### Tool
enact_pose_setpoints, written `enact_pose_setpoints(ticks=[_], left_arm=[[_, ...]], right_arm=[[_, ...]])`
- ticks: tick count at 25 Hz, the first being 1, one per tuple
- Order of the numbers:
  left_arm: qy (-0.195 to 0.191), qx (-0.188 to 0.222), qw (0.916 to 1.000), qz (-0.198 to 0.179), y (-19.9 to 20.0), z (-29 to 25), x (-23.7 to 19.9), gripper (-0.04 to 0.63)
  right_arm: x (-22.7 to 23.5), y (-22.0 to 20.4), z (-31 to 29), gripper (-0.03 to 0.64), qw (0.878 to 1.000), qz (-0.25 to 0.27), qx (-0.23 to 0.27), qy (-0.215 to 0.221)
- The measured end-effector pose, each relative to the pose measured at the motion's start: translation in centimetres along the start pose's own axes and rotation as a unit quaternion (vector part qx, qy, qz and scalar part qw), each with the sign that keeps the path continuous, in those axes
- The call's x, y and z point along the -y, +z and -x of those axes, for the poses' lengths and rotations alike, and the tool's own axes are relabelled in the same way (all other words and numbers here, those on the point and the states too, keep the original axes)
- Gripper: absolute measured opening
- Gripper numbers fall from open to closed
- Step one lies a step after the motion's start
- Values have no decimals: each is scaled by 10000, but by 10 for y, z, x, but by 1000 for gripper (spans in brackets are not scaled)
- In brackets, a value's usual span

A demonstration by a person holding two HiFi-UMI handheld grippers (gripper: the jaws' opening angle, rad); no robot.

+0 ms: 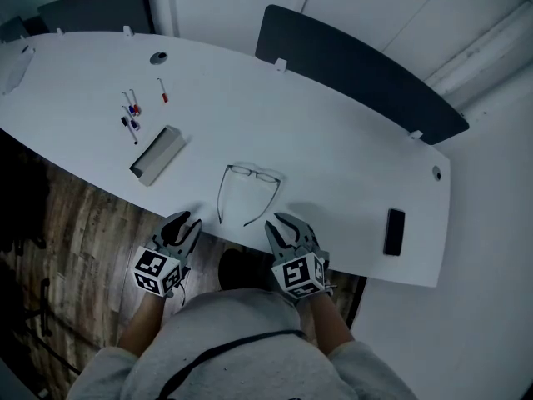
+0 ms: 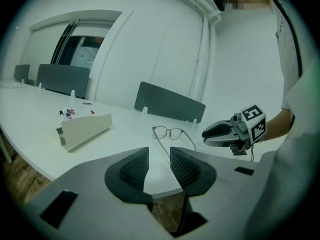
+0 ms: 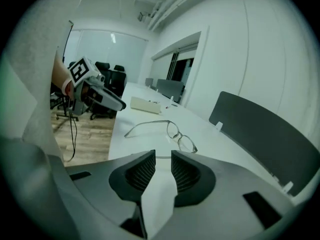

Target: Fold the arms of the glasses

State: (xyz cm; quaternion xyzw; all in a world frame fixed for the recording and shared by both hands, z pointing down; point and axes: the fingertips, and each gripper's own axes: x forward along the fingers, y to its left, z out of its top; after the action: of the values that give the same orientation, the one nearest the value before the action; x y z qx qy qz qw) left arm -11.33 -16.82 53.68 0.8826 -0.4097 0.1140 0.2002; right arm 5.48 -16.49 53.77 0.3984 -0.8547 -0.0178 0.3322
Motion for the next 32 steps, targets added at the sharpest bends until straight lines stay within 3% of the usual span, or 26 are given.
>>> enact_pose_setpoints(ticks=[3,7,11,23,25,28,32], left_arm=[[101,-17,9999,-34,4,-13,-11,137],[189,12,9998,53,9,-27,-24,140],[300,-22,9995,76,14,-37,-35,140],[515,-192,9985,-46,21,-58,-54,140],[556,-207,9982,-121,22,-60,-55,150],[723,-288,9965,-299,22,-61,-63,161],[948,-453,9933,-490,21,-57,-76,163]], right_arm=[[9,-10,-14,114,9939,1041,-376,19],[18,-29,-34,169,9554,2800,-935,20],[26,-27,-46,179,9313,3534,-873,-126],[33,-23,-62,176,9136,4049,-322,-179],[33,-21,-62,138,9141,4049,-192,-106],[34,-16,-62,107,9206,3902,118,54],[42,1,-54,55,9435,3261,558,206]])
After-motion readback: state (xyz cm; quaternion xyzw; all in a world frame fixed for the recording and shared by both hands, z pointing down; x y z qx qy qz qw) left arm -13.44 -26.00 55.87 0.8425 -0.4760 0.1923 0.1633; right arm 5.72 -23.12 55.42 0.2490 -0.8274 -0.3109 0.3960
